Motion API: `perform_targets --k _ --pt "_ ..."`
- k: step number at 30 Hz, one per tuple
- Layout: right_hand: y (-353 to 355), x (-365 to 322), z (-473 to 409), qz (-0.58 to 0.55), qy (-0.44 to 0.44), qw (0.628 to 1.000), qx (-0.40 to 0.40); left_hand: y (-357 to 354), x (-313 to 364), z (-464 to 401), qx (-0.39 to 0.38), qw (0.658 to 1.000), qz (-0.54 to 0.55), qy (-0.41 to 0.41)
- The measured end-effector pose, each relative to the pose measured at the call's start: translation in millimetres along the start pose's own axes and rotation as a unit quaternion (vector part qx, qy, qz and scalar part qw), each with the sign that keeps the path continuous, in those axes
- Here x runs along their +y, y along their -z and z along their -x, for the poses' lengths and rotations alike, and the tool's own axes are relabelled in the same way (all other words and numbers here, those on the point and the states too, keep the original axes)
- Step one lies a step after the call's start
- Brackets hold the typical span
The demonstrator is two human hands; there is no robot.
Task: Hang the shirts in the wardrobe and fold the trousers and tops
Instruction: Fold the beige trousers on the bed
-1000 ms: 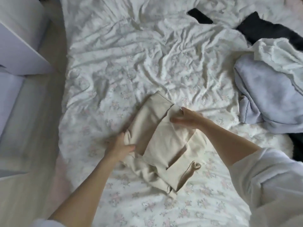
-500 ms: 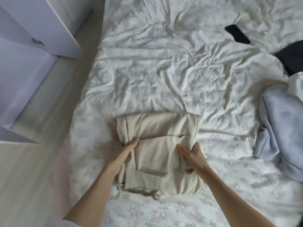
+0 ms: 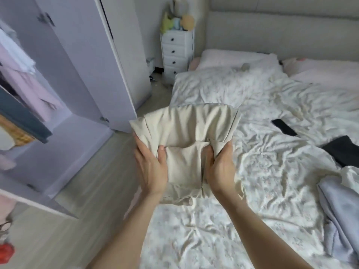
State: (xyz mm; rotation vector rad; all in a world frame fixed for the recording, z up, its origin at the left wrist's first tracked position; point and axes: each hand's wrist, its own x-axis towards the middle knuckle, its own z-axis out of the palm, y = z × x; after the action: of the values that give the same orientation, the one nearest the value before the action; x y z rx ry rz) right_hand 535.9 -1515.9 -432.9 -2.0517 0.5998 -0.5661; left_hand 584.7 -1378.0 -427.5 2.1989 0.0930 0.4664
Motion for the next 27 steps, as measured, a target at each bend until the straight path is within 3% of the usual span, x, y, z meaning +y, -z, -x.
perform_targets --k 3,9,17,27 --pt "-22.3 -86.6 -0.2 0.006 0.063 0.998 0.022 67.5 3.9 -51.8 0.036 0.997 0.061 -0.019" --pt "-73.6 -255.4 33.8 0.04 0.206 0.974 0.085 215.0 -5.4 -148.3 0.065 0.99 0.078 -0.098" --pt "-163.2 -424.4 53.3 0.01 0.277 0.955 0.103 377.1 -13.5 -264.1 0.151 0.969 0.031 -0.194" --pt "-241.0 -505.2 -5.7 -0.074 0.314 0.939 0.121 411.3 -13.5 -366.9 0.227 0.945 -0.011 -0.235"
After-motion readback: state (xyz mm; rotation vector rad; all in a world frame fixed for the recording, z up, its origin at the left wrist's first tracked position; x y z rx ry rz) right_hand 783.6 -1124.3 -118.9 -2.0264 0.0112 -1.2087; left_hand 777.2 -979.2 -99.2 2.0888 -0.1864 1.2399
